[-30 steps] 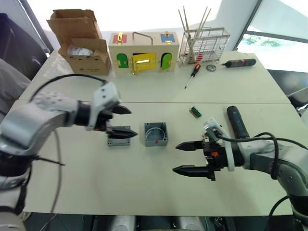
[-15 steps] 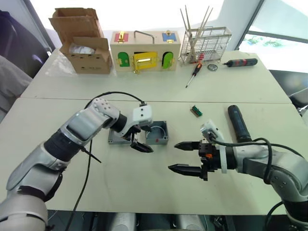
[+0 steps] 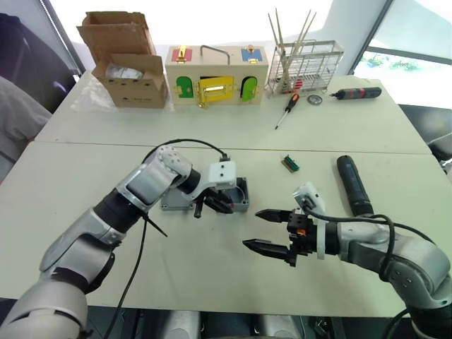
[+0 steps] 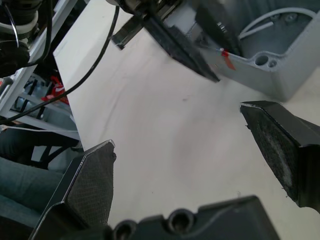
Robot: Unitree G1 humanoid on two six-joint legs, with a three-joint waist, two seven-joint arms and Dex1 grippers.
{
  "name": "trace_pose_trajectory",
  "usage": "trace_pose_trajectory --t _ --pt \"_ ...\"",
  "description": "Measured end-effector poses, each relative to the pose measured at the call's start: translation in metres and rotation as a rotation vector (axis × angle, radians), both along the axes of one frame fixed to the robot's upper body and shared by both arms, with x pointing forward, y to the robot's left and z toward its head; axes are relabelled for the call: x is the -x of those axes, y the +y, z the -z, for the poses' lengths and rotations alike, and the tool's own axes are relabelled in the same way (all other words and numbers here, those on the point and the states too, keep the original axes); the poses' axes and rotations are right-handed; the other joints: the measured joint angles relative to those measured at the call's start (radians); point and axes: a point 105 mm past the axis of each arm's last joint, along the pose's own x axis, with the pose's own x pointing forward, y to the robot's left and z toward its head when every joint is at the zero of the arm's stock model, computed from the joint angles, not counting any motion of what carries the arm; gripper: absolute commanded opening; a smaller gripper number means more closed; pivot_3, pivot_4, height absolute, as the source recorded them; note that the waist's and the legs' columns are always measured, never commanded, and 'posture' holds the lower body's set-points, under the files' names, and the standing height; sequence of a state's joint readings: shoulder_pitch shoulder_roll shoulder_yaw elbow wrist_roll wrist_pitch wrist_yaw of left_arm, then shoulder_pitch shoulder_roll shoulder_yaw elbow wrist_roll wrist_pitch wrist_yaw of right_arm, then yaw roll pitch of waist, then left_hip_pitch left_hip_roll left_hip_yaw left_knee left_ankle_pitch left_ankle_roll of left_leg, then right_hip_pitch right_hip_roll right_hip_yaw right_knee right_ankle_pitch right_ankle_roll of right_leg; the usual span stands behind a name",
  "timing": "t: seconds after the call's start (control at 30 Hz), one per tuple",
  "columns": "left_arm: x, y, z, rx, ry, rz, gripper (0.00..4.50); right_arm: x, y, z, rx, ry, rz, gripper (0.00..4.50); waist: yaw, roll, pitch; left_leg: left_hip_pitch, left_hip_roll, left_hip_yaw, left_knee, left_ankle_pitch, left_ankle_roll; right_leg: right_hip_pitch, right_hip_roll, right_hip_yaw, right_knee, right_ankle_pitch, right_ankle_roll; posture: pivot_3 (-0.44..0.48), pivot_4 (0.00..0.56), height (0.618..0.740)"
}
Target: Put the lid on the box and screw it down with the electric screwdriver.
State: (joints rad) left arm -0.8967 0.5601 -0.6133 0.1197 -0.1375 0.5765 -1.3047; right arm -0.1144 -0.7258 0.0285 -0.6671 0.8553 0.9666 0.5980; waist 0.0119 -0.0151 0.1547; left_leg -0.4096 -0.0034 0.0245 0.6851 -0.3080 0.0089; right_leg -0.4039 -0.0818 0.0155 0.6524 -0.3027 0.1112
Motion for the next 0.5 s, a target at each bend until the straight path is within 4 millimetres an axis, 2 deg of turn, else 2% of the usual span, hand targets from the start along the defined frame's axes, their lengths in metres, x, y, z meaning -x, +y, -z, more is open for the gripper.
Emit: trace_pose_trajectory --t 0.3,0.5 --pt "-0.003 0.002 -0.001 -0.019 -0.005 0.167 0.04 0.003 -0.010 0.004 0.014 0.002 0.054 4.50 0.001 0.000 0.000 0.000 0.000 0.000 0.000 0.000 0.000 0.000 0.000 0.000 0.000 0.000 0.000 0.000 0.150 0.740" --pt "-0.008 -0.005 -0.016 -0.045 -0.065 0.393 0.04 0.009 -0.019 0.000 0.033 -0.013 0.087 4.50 0.001 -0.001 0.000 0.000 -0.001 0.000 0.000 0.000 0.000 0.001 0.000 0.000 -0.001 0.000 0.000 0.000 0.150 0.740"
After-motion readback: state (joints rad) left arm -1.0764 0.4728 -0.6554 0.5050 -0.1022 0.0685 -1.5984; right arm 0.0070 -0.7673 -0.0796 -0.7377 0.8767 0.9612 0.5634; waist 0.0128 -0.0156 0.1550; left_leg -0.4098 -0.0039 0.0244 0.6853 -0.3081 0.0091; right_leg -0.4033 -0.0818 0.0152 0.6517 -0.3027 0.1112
